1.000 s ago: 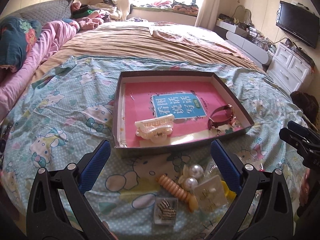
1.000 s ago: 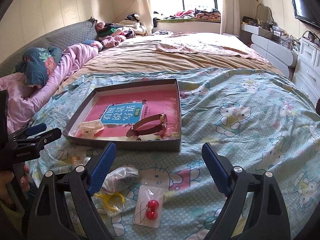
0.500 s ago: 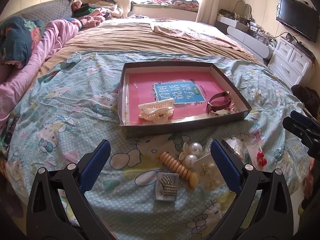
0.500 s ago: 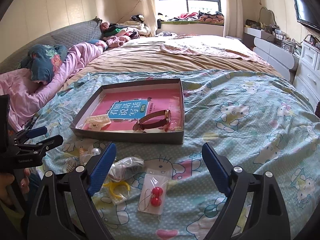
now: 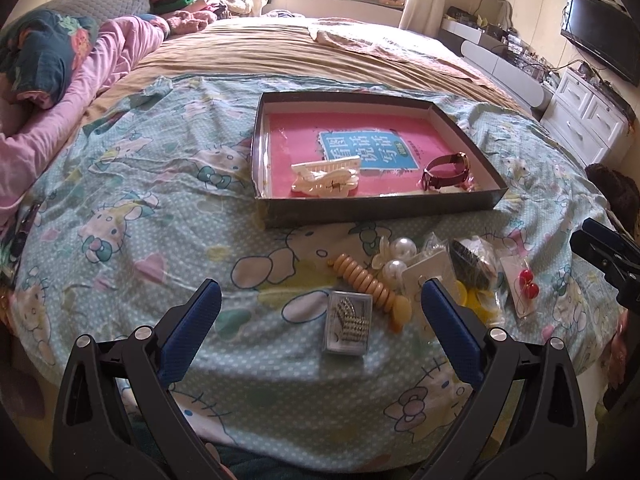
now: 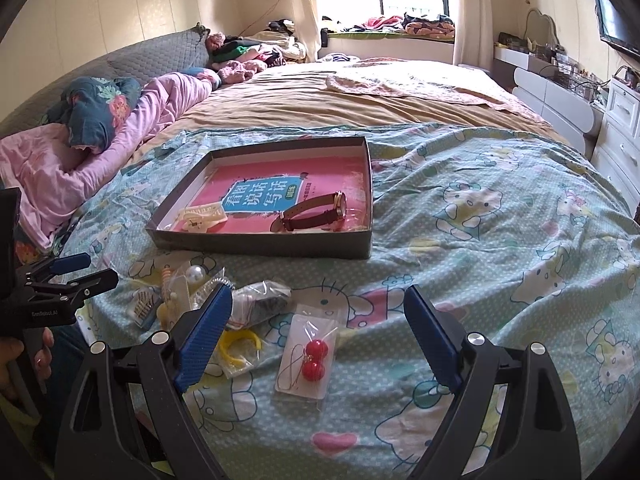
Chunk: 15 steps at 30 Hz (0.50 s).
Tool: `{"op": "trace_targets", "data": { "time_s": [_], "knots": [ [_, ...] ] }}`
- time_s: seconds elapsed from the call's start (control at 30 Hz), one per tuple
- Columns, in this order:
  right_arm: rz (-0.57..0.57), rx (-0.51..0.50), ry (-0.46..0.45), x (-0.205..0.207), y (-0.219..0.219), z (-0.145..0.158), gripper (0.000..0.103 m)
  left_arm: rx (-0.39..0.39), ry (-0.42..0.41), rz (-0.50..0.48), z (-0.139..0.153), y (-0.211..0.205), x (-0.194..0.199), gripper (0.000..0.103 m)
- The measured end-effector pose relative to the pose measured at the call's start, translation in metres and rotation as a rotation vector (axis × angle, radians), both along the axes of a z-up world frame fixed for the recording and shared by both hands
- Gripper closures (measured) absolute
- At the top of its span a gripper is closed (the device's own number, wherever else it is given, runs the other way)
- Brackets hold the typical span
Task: Organize jewelry
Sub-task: 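Withdraw both tools from the tray back toward the remaining jewelry, then grasp the clear box of gold hairpins with the left tool while the right tool grasps the red earring bag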
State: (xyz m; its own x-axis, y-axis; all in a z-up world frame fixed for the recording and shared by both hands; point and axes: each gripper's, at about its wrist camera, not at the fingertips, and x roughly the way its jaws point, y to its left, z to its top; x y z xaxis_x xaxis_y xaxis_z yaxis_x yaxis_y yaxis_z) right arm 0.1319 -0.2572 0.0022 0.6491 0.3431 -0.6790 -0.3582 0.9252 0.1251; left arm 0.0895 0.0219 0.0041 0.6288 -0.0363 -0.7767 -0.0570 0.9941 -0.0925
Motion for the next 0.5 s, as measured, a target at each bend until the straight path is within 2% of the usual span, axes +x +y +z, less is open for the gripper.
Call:
{"op": "trace_targets", "data": {
  "time_s": [0.47,0.5],
  "knots": [
    [0.008,-0.008,0.063,-0.006,-0.005,-0.022,0.016,-0.005,0.102,-0.017,-0.028,-0.007,0.005,0.01],
    [0.009,-0.011,0.069,-0.006,-0.005,-0.024,0.016,-0.005,0.11,-0.019,-0.03,-0.008,0.006,0.012]
  ]
}}
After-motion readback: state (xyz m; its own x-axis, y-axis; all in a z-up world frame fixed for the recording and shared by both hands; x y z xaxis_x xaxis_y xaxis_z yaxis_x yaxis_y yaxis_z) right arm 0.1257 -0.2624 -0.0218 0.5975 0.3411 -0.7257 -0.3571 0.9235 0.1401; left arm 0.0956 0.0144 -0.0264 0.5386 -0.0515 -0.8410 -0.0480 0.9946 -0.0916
